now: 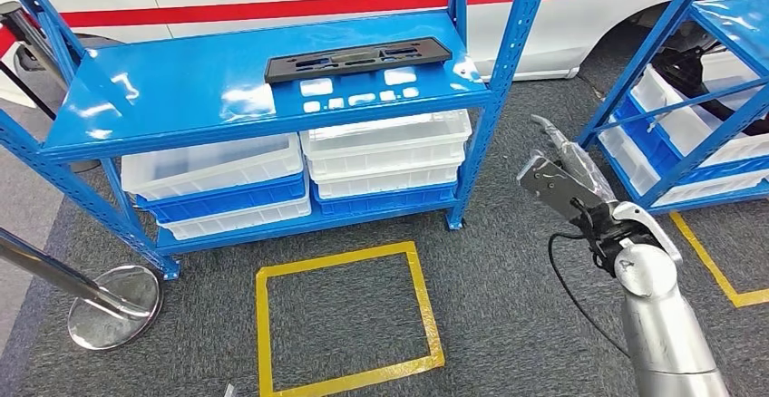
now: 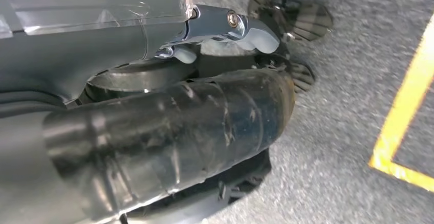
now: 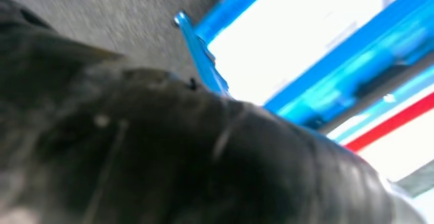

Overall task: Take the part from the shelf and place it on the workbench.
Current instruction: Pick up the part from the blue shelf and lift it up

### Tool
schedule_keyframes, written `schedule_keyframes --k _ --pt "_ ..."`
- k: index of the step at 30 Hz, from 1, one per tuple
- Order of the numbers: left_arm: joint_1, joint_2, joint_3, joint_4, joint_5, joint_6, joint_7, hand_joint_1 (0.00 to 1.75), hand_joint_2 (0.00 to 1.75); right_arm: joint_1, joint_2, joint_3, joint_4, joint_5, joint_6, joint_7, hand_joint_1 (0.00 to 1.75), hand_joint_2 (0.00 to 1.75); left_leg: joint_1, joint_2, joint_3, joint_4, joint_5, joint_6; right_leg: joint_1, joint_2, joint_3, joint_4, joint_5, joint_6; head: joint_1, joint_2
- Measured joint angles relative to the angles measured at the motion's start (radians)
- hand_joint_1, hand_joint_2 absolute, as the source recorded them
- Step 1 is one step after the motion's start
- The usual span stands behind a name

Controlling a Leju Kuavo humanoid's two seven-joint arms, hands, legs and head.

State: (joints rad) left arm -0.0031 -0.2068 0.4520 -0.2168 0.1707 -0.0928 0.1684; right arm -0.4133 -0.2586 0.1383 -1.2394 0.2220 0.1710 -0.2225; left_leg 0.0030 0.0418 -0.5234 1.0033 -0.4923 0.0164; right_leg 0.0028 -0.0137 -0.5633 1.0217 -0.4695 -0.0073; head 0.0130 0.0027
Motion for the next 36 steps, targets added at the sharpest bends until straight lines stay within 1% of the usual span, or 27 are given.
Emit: schedule_keyframes --k 1,5,12,18,24,28,36 --pt "-0.001 0.002 -0.002 0.002 -0.004 0.01 0.012 0.0 0.0 -0.008 -0.014 0.023 -0.02 0.001 -0.007 0.002 0.0 0.0 0.0 0.0 0.0 0.0 0.0 0.0 0.0 0.0 0.0 0.0 0.0 0.0 0.0 0.0" --pt "-0.004 0.008 -0.009 0.007 -0.02 0.069 0.065 0.0 0.0 -0.03 -0.074 0.113 -0.089 0.012 -0.04 0.013 0.0 1.75 0.0 0.0 0.0 0.0 0.0 0.0 0.0 0.0 0.0 0.0 0.0 0.0 0.0 0.0" --pt "-0.005 0.018 -0.012 0.013 -0.042 0.191 0.135 0.0 0.0 -0.036 -0.173 0.254 -0.189 0.081 -0.113 0.045 0.0 1.75 0.0 0.0 0.0 0.0 0.0 0.0 0.0 0.0 0.0 0.0 0.0 0.0 0.0 0.0" --pt "-0.008 0.022 -0.018 0.017 -0.061 0.267 0.189 0.0 0.0 -0.043 -0.221 0.406 -0.243 0.201 -0.181 0.081 0.0 1.75 0.0 0.0 0.0 0.0 0.0 0.0 0.0 0.0 0.0 0.0 0.0 0.0 0.0 0.0" --pt "-0.014 0.024 -0.036 0.021 -0.087 0.328 0.241 0.0 0.0 -0.047 -0.236 0.564 -0.26 0.321 -0.249 0.118 0.0 1.75 0.0 0.0 0.0 0.0 0.0 0.0 0.001 0.0 0.0 0.0 0.0 0.0 0.0 0.0" --pt "-0.018 0.026 -0.043 0.022 -0.103 0.344 0.26 0.0 0.0 -0.049 -0.236 0.645 -0.262 0.378 -0.288 0.136 0.0 1.75 0.0 0.0 0.0 0.0 0.0 0.0 0.001 0.0 0.0 0.0 0.0 0.0 0.0 0.0" --pt "-0.021 0.028 -0.06 0.024 -0.111 0.344 0.262 0.0 0.0 -0.051 -0.228 0.722 -0.259 0.387 -0.316 0.145 0.0 1.75 0.0 0.0 0.0 0.0 0.0 0.0 0.0 0.0 0.0 0.0 0.0 0.0 0.0 0.0"
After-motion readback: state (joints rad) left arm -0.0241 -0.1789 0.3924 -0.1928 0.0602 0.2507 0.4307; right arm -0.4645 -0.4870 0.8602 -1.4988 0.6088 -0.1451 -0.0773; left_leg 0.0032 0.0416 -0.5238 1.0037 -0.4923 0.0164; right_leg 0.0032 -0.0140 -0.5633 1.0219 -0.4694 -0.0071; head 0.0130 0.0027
